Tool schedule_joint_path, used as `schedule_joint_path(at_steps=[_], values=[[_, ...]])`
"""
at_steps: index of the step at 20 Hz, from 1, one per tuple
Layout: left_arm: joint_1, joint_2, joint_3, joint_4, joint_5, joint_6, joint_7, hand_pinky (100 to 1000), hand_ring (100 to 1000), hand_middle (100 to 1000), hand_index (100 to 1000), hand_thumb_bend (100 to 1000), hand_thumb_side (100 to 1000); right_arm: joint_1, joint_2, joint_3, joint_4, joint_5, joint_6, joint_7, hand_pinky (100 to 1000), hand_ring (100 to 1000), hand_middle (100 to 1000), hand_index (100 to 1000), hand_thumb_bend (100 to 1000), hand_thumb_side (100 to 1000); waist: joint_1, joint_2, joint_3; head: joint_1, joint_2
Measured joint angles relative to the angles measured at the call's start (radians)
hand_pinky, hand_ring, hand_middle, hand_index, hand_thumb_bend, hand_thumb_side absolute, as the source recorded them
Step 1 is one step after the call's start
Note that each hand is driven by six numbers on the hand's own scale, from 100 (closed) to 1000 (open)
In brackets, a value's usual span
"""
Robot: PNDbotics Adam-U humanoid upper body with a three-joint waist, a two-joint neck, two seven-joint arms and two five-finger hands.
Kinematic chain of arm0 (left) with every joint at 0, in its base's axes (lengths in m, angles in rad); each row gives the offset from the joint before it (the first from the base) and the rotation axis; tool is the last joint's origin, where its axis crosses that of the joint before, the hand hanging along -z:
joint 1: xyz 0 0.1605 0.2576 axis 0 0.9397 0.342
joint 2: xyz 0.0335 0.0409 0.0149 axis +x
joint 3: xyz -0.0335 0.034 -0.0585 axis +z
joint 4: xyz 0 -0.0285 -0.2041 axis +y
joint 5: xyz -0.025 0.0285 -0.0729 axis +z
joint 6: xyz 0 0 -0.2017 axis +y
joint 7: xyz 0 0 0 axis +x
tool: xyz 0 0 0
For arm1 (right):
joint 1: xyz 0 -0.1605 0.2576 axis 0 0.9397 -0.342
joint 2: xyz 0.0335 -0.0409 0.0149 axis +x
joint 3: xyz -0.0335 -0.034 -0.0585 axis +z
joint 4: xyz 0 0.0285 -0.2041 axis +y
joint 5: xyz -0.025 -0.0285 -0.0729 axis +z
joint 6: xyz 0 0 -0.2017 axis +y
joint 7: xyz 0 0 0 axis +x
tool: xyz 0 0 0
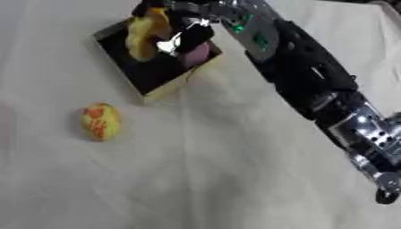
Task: Pick up objects on the table and place them in the box.
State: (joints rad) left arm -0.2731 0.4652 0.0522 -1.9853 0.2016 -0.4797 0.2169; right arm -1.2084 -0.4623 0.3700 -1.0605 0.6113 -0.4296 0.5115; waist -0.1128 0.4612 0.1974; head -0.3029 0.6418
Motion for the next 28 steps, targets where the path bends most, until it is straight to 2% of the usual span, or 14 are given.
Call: schedule_joint_path(at_steps=[4,7,11,14,20,21,22,25,28], values=[[0.000,0.000,0.000,0.000,0.000,0.000,0.000,726,680,648,812,100,566,0.000,0.002,-0.003,0.015,0.005,-0.051,0.046,1000,1000,975,1000,306,213,0.000,0.000,0.000,-0.002,0.000],[0.000,0.000,0.000,0.000,0.001,0.000,0.000,726,679,648,812,100,566,0.000,0.006,-0.010,0.026,-0.002,-0.067,0.076,1000,1000,971,1000,297,212,0.000,0.000,-0.001,-0.002,0.000],[0.000,0.000,-0.001,0.000,0.001,0.000,0.000,726,679,649,812,100,566,-0.001,0.009,-0.018,0.029,-0.016,-0.059,0.087,1000,1000,960,1000,271,226,0.000,0.000,-0.003,-0.002,0.000],[0.001,0.000,-0.002,0.000,0.001,0.000,0.000,726,680,649,812,100,566,-0.001,0.009,-0.019,0.029,-0.026,-0.041,0.080,1000,1000,949,1000,238,226,0.000,-0.003,-0.006,-0.002,0.000],[0.010,0.000,-0.002,0.000,0.001,0.001,0.001,726,680,649,812,100,566,-0.006,-0.003,-0.025,-0.013,-0.091,0.013,0.056,1000,1000,934,1000,130,165,0.000,-0.020,-0.018,0.003,0.009],[0.011,0.000,-0.002,0.000,0.001,0.001,0.001,726,679,649,812,100,567,-0.006,-0.010,-0.028,-0.031,-0.108,0.024,0.053,1000,1000,930,1000,100,276,0.000,-0.023,-0.020,0.004,0.009],[0.015,0.000,-0.002,0.000,0.001,0.001,0.001,726,679,648,811,100,566,-0.006,-0.018,-0.032,-0.052,-0.129,0.036,0.049,1000,1000,928,1000,104,150,0.000,-0.025,-0.023,0.006,0.010],[0.024,0.000,-0.001,0.000,0.000,0.002,0.002,726,679,648,811,100,566,-0.005,-0.058,-0.048,-0.140,-0.212,0.083,0.037,1000,1000,918,1000,100,136,0.000,-0.028,-0.032,0.021,0.015],[0.031,0.002,0.002,0.000,-0.004,0.001,0.007,726,678,648,810,100,565,0.015,-0.128,-0.071,-0.257,-0.299,0.143,0.001,1000,1000,906,980,100,138,0.000,-0.029,-0.043,0.042,0.018]])
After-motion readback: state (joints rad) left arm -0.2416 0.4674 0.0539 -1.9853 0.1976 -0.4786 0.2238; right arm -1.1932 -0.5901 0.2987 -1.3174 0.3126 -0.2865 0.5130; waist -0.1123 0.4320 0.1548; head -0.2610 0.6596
